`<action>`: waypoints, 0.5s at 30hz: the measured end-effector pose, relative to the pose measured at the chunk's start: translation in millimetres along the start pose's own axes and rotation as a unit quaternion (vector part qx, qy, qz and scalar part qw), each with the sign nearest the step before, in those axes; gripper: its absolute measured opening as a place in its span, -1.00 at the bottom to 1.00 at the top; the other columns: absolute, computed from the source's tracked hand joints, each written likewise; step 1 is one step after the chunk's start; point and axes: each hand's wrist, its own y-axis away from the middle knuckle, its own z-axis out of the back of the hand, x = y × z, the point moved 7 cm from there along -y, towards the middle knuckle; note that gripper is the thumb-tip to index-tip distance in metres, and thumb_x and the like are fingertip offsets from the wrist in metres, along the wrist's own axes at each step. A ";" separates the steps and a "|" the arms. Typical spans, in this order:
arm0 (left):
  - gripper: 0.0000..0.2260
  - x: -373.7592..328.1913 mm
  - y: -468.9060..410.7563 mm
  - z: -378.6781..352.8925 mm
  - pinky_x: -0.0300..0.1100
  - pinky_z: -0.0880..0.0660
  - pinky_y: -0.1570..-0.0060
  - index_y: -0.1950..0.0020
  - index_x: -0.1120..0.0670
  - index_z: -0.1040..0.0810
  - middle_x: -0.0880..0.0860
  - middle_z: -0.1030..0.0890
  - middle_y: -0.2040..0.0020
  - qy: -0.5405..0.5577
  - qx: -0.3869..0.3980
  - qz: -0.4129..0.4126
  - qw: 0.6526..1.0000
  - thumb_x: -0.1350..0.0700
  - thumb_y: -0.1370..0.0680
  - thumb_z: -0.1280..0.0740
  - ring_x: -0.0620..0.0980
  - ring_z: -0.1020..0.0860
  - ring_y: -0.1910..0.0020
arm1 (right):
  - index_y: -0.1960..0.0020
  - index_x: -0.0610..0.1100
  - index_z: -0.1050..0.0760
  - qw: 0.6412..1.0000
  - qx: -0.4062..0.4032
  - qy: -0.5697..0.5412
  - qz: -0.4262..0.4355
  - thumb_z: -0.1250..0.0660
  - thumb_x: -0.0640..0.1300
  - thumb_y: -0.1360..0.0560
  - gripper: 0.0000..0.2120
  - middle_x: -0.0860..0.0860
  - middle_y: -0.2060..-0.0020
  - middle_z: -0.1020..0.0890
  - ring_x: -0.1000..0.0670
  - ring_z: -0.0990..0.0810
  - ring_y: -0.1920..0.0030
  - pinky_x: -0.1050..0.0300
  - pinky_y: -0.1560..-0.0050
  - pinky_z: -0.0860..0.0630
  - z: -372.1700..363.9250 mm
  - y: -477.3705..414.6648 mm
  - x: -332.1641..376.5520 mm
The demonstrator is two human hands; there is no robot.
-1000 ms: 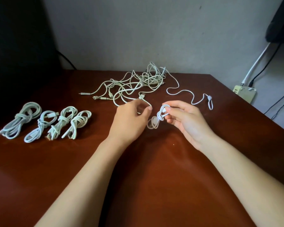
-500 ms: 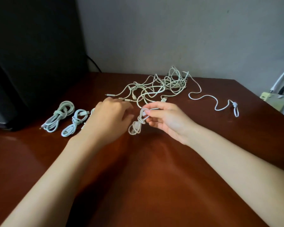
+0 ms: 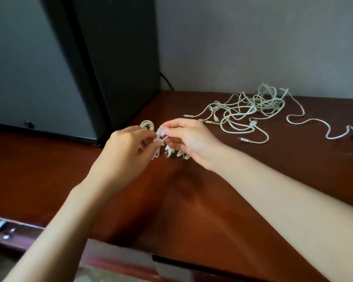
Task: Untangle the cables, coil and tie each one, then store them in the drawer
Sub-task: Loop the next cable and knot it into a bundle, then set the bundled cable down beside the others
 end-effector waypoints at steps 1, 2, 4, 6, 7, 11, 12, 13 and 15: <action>-0.80 5.0 6.4 4.1 -0.22 -0.49 0.23 -0.06 0.19 -0.66 0.08 -0.63 0.16 -0.009 0.003 0.007 1.000 0.18 -0.47 -0.46 0.01 -0.59 0.25 | 0.08 -0.19 -0.57 1.000 0.003 0.007 -0.001 -0.30 -0.32 -0.53 -0.90 -0.04 0.25 -0.60 0.11 -0.54 0.32 0.34 0.30 -0.51 -10.0 -3.0 -1.4; -0.76 11.1 12.8 7.2 -0.21 -0.50 0.24 -0.08 0.18 -0.66 0.08 -0.63 0.16 -0.018 0.006 0.016 1.000 0.17 -0.43 -0.49 0.00 -0.58 0.27 | 0.08 -0.19 -0.57 1.000 0.007 0.011 -0.003 -0.31 -0.32 -0.53 -0.91 -0.06 0.24 -0.60 0.11 -0.54 0.32 0.34 0.30 -0.52 -19.8 -5.6 -3.2; -0.68 24.5 23.6 14.0 -0.25 -0.46 0.26 -0.11 0.16 -0.65 0.08 -0.63 0.14 -0.033 0.012 0.046 0.998 0.13 -0.38 -0.54 -0.01 -0.56 0.27 | 0.09 -0.20 -0.56 1.000 0.016 0.016 -0.004 -0.31 -0.33 -0.53 -0.91 -0.08 0.23 -0.59 0.10 -0.54 0.32 0.32 0.28 -0.54 -39.3 -10.0 -7.1; -0.66 36.6 30.4 18.9 -0.22 -0.43 0.22 -0.11 0.14 -0.66 0.09 -0.64 0.14 -0.051 0.019 0.077 0.996 0.13 -0.36 -0.55 0.04 -0.58 0.25 | 0.08 -0.21 -0.58 0.999 0.021 0.030 0.000 -0.31 -0.33 -0.53 -0.92 -0.09 0.21 -0.60 0.10 -0.56 0.30 0.30 0.26 -0.55 -54.3 -12.9 -10.7; -0.70 41.9 32.9 21.2 -0.19 -0.42 0.23 -0.09 0.13 -0.66 0.09 -0.63 0.16 -0.063 0.019 0.089 0.994 0.15 -0.37 -0.54 0.07 -0.59 0.24 | 0.08 -0.21 -0.58 0.999 0.019 0.041 0.001 -0.32 -0.33 -0.53 -0.91 -0.11 0.18 -0.62 0.09 -0.57 0.28 0.28 0.23 -0.56 -60.3 -15.1 -14.1; -0.91 61.7 43.0 26.5 -0.19 -0.30 0.35 0.10 0.10 -0.67 0.05 -0.59 0.28 -0.118 0.017 0.131 0.984 0.20 -0.44 -0.39 0.07 -0.52 0.30 | -0.02 -0.16 -0.61 0.993 -0.005 0.115 0.019 -0.36 -0.33 -0.45 -0.82 -0.15 0.12 -0.67 -0.03 -0.68 0.14 0.04 -0.03 -0.62 -75.6 -22.7 -28.2; -0.93 67.9 46.4 25.5 -0.20 -0.27 0.39 0.15 0.09 -0.65 0.02 -0.56 0.31 -0.126 0.028 0.148 0.981 0.19 -0.45 -0.36 0.05 -0.49 0.32 | -0.06 -0.17 -0.61 0.990 -0.002 0.139 0.020 -0.36 -0.32 -0.43 -0.77 -0.15 0.11 -0.68 -0.06 -0.69 0.10 -0.01 -0.08 -0.60 -78.6 -22.9 -31.0; -0.92 73.7 50.2 23.6 -0.22 -0.25 0.43 0.19 0.09 -0.63 0.01 -0.54 0.32 -0.131 0.041 0.166 0.976 0.18 -0.46 -0.34 0.03 -0.47 0.34 | -0.11 -0.18 -0.60 0.987 0.008 0.162 0.021 -0.36 -0.32 -0.43 -0.73 -0.16 0.09 -0.68 -0.07 -0.69 0.07 -0.03 -0.12 -0.59 -81.8 -21.7 -33.3; -0.91 81.6 56.4 19.0 -0.19 -0.24 0.40 0.21 0.10 -0.60 0.03 -0.57 0.29 -0.143 0.061 0.188 0.970 0.16 -0.47 -0.32 0.06 -0.50 0.29 | -0.19 -0.18 -0.56 0.977 0.036 0.206 0.034 -0.36 -0.28 -0.46 -0.70 -0.16 -0.04 -0.64 -0.06 -0.67 0.00 -0.03 -0.16 -0.56 -87.1 -17.7 -35.8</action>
